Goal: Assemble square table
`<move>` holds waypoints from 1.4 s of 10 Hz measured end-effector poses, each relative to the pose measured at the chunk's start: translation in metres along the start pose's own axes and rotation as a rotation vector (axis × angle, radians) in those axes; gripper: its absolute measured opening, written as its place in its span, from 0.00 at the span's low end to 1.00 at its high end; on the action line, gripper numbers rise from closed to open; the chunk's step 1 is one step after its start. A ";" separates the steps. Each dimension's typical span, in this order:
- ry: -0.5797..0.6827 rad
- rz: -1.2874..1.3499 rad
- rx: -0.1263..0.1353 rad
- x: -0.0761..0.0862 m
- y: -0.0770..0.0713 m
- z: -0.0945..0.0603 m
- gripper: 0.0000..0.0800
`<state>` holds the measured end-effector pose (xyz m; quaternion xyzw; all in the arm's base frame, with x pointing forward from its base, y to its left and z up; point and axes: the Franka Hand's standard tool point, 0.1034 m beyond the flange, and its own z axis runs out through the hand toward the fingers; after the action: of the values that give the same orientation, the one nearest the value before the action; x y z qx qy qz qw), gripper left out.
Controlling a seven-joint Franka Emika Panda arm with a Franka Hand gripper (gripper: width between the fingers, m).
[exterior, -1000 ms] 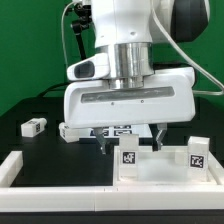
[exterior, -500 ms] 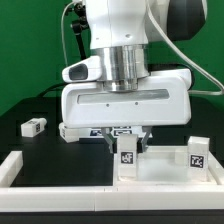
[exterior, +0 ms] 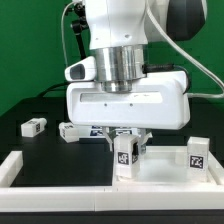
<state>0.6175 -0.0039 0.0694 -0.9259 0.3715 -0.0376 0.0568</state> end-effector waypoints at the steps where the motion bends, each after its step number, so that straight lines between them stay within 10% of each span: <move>1: -0.004 0.180 -0.002 -0.001 0.000 0.000 0.36; 4: -0.065 0.668 0.065 0.001 -0.005 0.001 0.36; 7: -0.063 0.700 0.067 -0.002 -0.008 0.002 0.46; 9: -0.017 0.310 0.040 -0.009 -0.018 0.005 0.77; 14: 0.016 -0.383 0.023 0.001 -0.010 0.004 0.81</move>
Offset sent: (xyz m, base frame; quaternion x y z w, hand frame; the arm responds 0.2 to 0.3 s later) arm 0.0205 0.0078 -0.0010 0.1062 -0.0847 0.3521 0.9260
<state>0.6252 0.0031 0.0663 -0.9787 0.1885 -0.0593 0.0562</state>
